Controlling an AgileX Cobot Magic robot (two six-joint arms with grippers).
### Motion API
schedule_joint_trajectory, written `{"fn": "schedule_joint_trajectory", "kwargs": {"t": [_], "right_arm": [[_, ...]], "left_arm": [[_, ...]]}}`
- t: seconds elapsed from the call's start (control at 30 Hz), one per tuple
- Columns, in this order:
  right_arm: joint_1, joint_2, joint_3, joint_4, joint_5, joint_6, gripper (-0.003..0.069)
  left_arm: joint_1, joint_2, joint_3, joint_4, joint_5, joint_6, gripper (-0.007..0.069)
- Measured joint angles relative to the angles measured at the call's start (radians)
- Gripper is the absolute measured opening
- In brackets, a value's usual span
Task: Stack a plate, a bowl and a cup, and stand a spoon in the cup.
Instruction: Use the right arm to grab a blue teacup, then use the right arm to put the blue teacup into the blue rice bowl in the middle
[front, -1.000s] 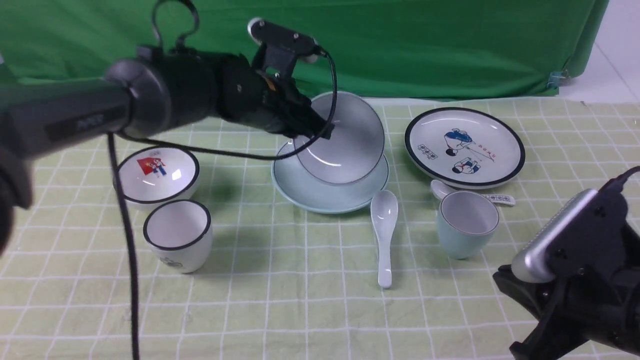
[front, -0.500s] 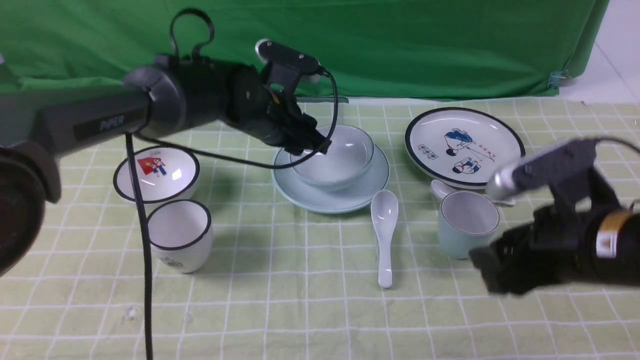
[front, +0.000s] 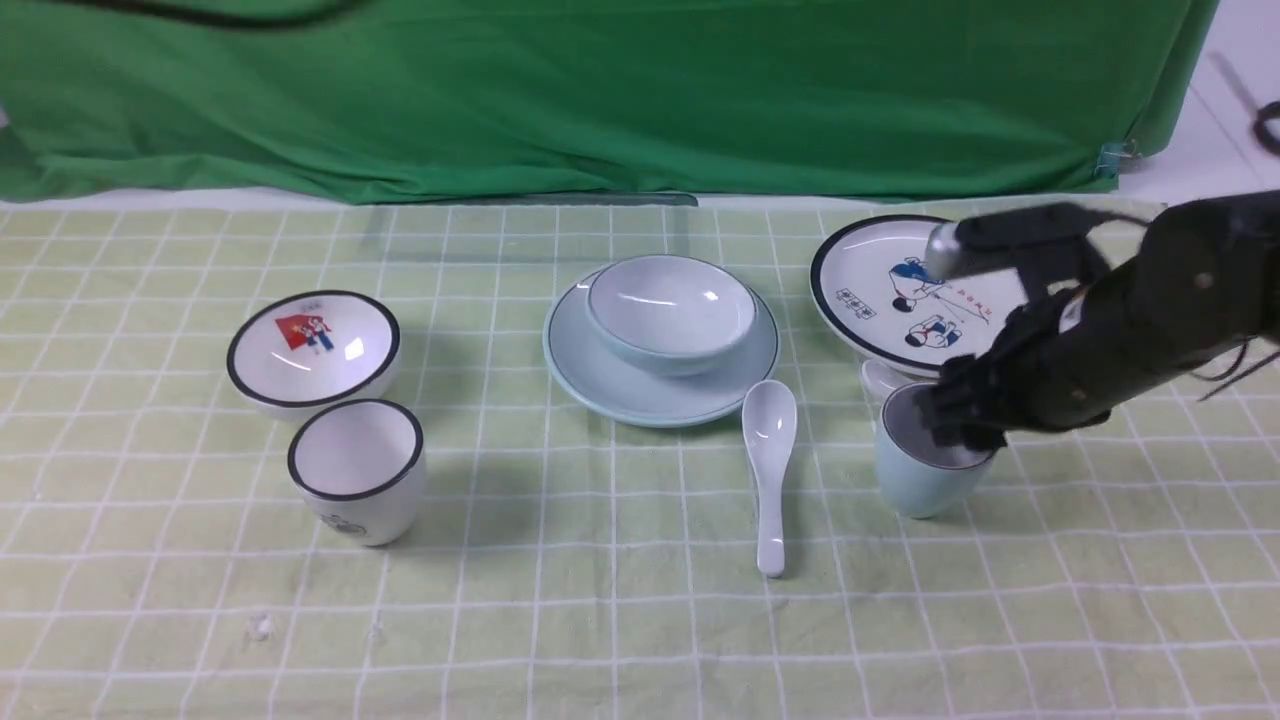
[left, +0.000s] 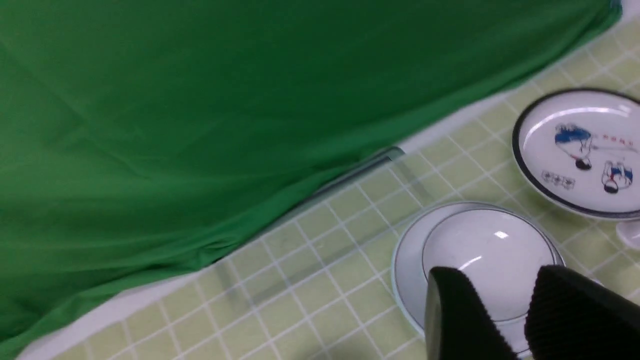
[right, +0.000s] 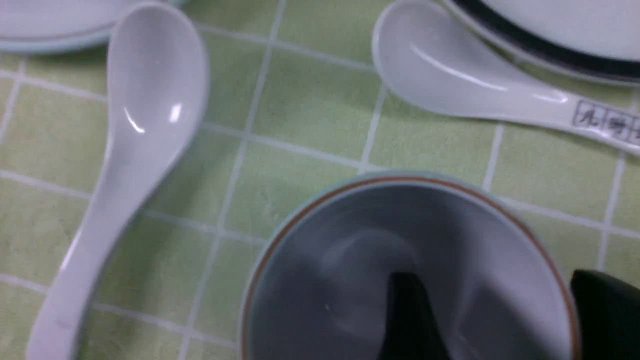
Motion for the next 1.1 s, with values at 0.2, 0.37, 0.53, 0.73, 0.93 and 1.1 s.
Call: {"fn": "schedule_joint_trajectory", "kwargs": {"t": [0.2,0.37,0.53,0.73,0.93,1.1], "right_arm": [[0.001,0.019,-0.027,0.006,0.047,-0.080,0.0091],[0.031,-0.018,-0.158,0.012,0.099,-0.109,0.0080],[0.117,0.045,-0.359,0.019,0.155,-0.137,0.0080],[0.183,0.314,-0.737,0.026,0.281,-0.127,0.0080],[0.190,0.533,-1.039,0.013,0.397,-0.098,0.0085],[0.190,0.608,-1.106,0.012,0.430,-0.065,0.0148]], "left_arm": [[0.083,-0.270,0.209,-0.010,0.022,-0.071,0.0052],[0.112,-0.473,0.506,0.016,0.064,-0.101,0.0041],[0.115,-0.646,0.852,0.056,-0.012,-0.103,0.0041],[0.116,-0.779,1.148,0.021,-0.279,-0.108,0.0041],[0.116,-0.799,1.209,0.006,-0.420,-0.155,0.0041],[0.116,-0.799,1.210,0.004,-0.442,-0.159,0.0041]]}}
